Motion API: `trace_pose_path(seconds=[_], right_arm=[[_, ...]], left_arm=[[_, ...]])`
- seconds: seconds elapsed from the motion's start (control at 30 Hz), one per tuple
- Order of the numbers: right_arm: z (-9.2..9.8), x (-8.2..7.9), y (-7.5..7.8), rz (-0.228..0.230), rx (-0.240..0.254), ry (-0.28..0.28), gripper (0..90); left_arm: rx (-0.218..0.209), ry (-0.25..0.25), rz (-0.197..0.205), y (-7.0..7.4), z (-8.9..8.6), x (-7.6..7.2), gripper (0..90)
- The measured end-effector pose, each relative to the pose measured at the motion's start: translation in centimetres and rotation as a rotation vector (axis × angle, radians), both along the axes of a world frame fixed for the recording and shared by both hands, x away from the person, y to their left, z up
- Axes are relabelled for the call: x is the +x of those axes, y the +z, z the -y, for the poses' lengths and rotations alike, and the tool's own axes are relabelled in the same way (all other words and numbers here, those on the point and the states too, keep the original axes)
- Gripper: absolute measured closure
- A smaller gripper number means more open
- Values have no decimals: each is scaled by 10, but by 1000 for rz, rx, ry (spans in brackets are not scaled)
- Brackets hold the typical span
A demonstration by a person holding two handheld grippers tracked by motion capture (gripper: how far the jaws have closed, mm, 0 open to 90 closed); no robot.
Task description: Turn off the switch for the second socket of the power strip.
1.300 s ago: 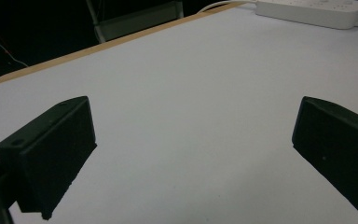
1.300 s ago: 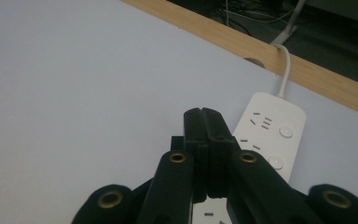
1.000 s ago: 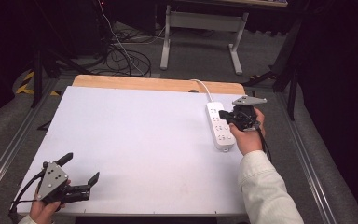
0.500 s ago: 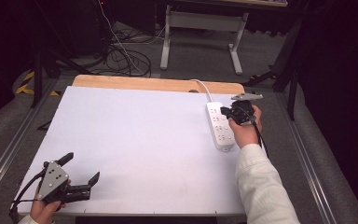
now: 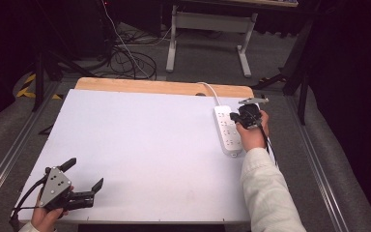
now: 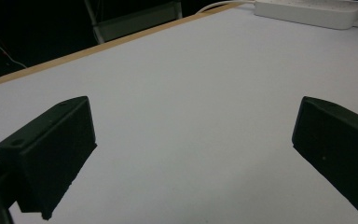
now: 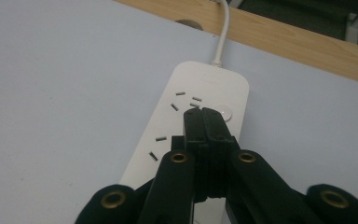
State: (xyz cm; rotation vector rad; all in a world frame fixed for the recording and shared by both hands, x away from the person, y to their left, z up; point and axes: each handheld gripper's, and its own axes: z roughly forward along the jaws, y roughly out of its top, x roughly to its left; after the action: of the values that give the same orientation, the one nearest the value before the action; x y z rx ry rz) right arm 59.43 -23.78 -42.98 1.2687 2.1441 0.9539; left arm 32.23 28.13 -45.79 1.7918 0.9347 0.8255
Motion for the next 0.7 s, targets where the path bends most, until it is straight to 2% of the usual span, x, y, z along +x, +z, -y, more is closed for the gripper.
trace_pose_path(seconds=[0.3, 0.7], right_arm=[[1, 6, -8, -27, -18, -24, 900], [1, 10, -14, -61, -40, -25, 900]], left_arm=[[1, 0, 0, 0, 0, 0, 0], [-5, -1, -5, -1, 0, 0, 0]])
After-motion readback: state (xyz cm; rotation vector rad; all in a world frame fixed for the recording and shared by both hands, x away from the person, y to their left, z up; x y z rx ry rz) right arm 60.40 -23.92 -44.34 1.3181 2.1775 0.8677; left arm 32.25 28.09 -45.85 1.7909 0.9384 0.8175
